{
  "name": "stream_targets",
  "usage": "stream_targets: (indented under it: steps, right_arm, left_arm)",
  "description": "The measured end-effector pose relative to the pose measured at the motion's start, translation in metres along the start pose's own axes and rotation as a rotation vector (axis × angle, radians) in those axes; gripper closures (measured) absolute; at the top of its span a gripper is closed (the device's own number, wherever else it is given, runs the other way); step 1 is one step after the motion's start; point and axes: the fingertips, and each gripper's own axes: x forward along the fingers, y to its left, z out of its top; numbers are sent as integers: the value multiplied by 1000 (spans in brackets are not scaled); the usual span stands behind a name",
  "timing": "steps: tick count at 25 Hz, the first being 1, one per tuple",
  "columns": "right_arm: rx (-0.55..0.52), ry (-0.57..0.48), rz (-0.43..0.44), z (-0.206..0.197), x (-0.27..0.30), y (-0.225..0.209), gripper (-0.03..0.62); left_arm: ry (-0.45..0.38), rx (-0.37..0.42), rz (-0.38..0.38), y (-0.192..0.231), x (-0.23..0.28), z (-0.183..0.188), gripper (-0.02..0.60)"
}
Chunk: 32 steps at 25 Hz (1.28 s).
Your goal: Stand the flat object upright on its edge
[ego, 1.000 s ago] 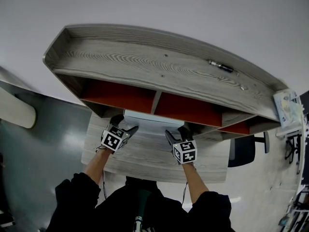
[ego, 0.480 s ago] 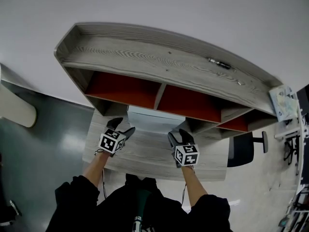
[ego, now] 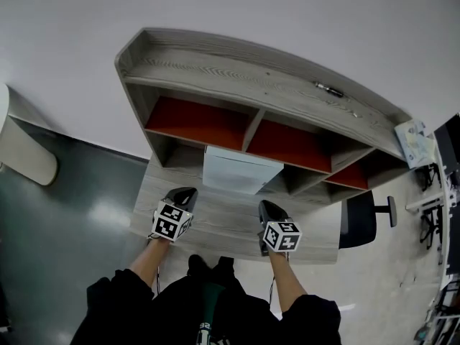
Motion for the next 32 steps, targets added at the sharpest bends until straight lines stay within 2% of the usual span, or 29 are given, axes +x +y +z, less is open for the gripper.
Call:
stream_targets:
  steps: [8,13,18,32]
  right_arm:
    - [-74,-55,-23,-5,-30,43,557]
    - [-136,-89,-22,-5,-52,63,557]
    - [-158,-113,-10,-8,-77,78,557]
    - [-190,-189,22,-25,-163,94,557]
  left_arm:
    - [-65,20,-14,-23,-30,4,569]
    - [-88,-3,-5,-42,-48,7,569]
    - [-98,10,-3,-66,-65,6,569]
    - [-155,30,0,-143,-111,-1,569]
